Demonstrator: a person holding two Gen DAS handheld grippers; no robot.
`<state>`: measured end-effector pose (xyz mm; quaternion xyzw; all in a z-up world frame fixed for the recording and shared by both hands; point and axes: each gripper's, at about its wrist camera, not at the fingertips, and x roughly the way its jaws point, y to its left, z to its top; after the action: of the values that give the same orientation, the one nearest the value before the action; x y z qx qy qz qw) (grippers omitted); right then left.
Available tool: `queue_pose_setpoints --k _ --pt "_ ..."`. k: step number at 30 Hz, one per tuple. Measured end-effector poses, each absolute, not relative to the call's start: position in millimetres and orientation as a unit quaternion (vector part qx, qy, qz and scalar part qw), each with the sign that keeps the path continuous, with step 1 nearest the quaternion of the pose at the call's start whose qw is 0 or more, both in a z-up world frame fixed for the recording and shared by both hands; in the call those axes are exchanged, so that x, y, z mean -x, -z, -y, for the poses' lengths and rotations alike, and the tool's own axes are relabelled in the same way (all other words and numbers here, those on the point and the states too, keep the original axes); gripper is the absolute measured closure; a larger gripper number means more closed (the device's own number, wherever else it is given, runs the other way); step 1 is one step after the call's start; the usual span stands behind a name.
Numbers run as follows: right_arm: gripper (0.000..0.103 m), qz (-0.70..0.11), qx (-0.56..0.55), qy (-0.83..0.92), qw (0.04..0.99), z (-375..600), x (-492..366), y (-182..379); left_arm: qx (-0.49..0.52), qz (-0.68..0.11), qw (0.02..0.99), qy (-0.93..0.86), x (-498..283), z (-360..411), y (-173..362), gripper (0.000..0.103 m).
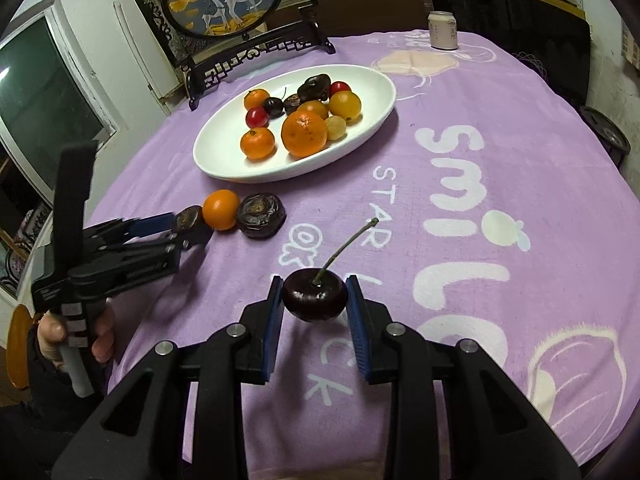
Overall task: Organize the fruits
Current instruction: 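Grasp the dark cherry with the right tool while the left tool grasps a dark plum, then carry the plum in the left tool while the right tool carries the cherry, both onto plate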
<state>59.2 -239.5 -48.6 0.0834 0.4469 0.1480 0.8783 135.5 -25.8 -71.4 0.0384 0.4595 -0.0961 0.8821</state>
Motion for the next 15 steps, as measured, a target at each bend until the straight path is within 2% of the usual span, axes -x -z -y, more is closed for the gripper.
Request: queue_pose_setpoints --k 1,15 --pt "0.072 -0.446 -0.084 -0.15 0.878 239.2 -57.7 48.3 -0.031 -0.459 0.882 0.105 -136.0 25.6 70.1 0.063" --pt "0.072 -0.433 -0.071 -0.166 0.883 234.0 -62.3 37.2 0.027 -0.443 0.888 0.122 -91.5 -0.8 44.2 0.063"
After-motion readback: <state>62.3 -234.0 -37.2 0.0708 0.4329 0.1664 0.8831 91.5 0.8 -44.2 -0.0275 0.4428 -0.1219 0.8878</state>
